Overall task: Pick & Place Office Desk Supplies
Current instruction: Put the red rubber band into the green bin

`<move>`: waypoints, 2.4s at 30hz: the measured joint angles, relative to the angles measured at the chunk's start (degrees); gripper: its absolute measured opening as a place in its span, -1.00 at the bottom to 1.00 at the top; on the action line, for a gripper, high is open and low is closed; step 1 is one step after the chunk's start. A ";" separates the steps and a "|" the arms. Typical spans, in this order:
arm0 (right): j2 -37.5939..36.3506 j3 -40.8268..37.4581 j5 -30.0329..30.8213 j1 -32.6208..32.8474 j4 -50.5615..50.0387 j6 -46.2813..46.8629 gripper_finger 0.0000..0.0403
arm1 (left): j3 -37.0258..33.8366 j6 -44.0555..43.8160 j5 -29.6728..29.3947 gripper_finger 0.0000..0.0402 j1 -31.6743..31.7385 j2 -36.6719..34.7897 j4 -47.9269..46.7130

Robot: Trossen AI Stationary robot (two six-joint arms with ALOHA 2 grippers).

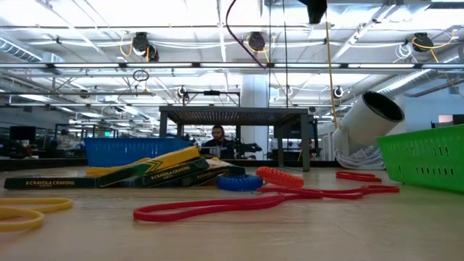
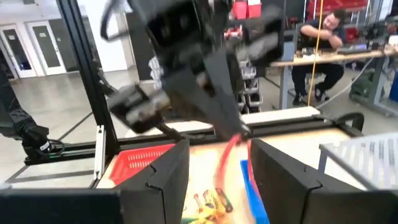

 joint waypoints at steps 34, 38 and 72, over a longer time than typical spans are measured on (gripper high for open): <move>9.54 0.00 -1.90 -1.25 11.91 -0.10 -0.78 | 2.53 6.25 1.70 -1.00 0.92 -0.02 4.12; 9.54 0.00 -2.20 -1.21 13.57 -1.49 -0.96 | 2.53 6.23 1.70 -1.00 0.92 -0.02 4.08; 7.70 0.00 -3.34 -0.21 16.09 -7.00 -1.00 | 2.47 6.88 -4.09 -0.06 0.09 -1.46 -3.12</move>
